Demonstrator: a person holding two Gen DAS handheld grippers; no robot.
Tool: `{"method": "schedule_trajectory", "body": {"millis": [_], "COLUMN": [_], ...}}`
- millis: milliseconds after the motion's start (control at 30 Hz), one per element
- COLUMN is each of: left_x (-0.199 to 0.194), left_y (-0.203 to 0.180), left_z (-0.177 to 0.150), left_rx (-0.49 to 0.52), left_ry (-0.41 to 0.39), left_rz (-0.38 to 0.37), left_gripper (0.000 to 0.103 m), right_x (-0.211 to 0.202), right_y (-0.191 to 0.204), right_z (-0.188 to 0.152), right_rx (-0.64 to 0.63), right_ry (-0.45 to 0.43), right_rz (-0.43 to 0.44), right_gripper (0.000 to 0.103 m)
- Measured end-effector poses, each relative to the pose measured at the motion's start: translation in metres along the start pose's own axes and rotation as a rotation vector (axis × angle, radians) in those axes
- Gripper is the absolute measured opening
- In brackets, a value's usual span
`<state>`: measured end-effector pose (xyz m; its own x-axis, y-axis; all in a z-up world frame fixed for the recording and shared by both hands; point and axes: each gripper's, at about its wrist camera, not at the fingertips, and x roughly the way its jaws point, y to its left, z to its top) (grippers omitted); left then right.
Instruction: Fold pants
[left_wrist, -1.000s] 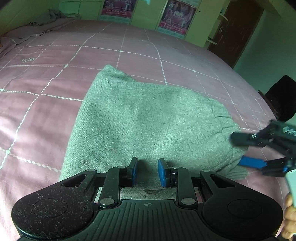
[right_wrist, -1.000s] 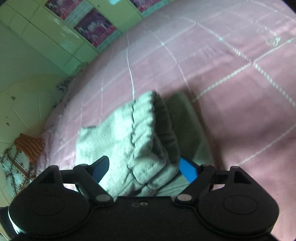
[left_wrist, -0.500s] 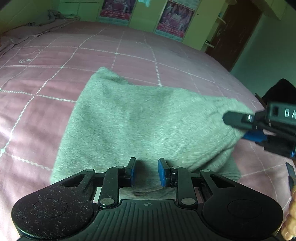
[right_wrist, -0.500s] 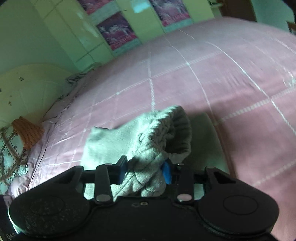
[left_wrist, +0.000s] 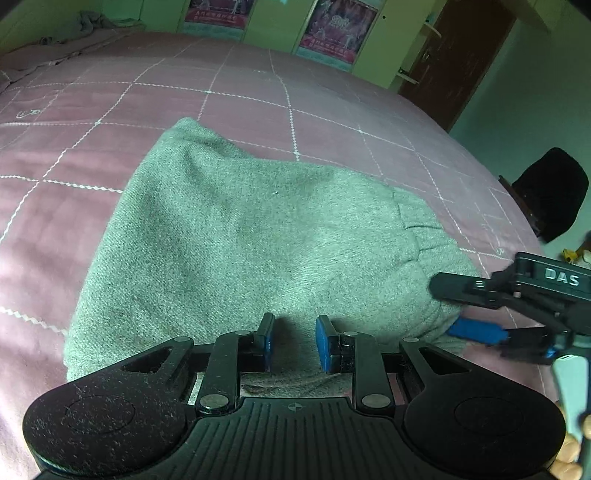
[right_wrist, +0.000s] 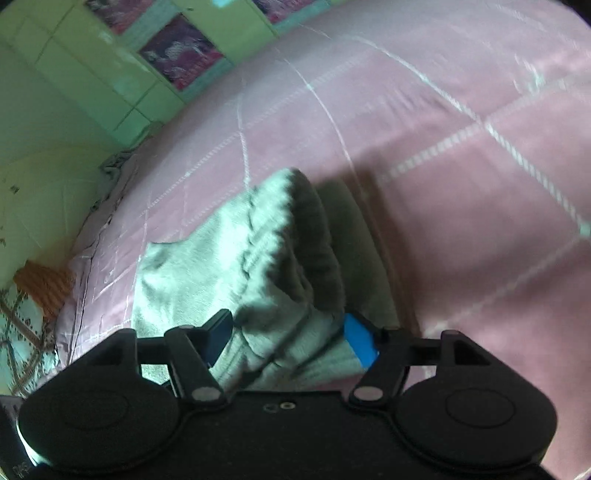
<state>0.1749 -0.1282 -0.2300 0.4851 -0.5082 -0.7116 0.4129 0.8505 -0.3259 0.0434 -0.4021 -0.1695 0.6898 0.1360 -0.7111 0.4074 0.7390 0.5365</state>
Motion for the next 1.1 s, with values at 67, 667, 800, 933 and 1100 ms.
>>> {"method": "schedule_trajectory", "body": {"millis": [67,667,800,933,1100], "left_x": [0.001,-0.005,-0.002,0.015,0.038], "left_y": [-0.002,0.002,0.018,0.031,0.050], "left_z": [0.000,0.010,0.029,0.046,0.068], "left_rx": [0.006,0.053,0.067,0.045,0.020], "left_ry": [0.001,0.033,0.029,0.061,0.068], "left_rz": [0.006,0.019,0.057,0.081,0.093], "left_gripper": [0.024,0.024,0.024,0.024,0.024], "right_x": [0.010,-0.015,-0.047,-0.020,0.033], "right_y": [0.001,-0.004,0.042,0.087,0.077], "right_z": [-0.001,0.003,0.014,0.014,-0.009], "right_rx": [0.031,-0.026,-0.250,-0.486,-0.582], "right_ry": [0.029,-0.018,-0.188,-0.177,-0.022], "right_rz": [0.024,-0.082,-0.116,-0.163,-0.303], "right_gripper": [0.058,0.065,0.052,0.033,0.034]}}
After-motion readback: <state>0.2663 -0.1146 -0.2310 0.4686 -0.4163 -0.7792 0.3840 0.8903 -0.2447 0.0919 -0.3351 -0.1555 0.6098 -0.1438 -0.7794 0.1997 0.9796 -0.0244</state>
